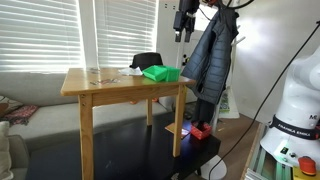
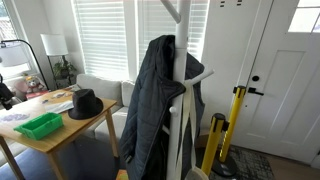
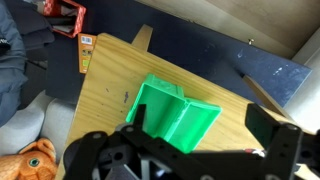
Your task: Open the green container
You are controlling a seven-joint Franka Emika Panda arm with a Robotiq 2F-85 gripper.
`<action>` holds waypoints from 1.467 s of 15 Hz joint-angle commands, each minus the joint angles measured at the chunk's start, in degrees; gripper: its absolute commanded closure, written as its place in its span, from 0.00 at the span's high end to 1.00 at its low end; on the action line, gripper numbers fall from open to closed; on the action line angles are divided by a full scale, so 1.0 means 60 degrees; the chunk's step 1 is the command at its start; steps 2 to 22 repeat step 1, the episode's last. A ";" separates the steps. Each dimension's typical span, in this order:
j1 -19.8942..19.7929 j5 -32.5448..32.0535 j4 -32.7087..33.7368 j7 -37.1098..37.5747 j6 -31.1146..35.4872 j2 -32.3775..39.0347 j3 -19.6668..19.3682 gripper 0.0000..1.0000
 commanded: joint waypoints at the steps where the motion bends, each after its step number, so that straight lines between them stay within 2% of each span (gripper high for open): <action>1: -0.0155 0.0050 0.0009 -0.0042 -0.0019 -0.0013 0.0132 1.00; 22: -0.0155 0.0050 0.0009 -0.0042 -0.0019 -0.0013 0.0132 1.00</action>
